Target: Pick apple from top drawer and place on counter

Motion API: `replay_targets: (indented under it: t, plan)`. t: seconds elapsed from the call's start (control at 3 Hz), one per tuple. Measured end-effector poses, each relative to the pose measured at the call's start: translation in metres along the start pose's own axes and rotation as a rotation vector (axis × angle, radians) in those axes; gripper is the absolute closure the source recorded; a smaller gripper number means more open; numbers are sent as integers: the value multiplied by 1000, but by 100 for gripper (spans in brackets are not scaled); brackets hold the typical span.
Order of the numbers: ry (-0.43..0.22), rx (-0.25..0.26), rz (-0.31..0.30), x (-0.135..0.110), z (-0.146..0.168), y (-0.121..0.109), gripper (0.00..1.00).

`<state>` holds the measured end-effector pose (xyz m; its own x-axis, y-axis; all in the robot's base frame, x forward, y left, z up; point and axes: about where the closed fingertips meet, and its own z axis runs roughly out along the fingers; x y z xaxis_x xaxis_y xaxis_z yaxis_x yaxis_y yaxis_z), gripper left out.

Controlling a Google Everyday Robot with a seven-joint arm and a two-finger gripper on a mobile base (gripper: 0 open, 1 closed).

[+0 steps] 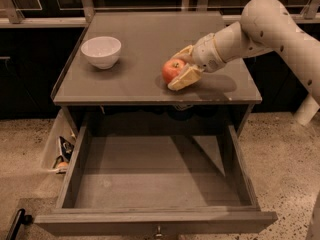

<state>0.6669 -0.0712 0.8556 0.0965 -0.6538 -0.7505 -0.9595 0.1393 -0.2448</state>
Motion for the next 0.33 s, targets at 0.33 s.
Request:
replay_targets:
  t: [0.33]
  plan:
    - [0, 0, 0, 0, 0, 0, 0]
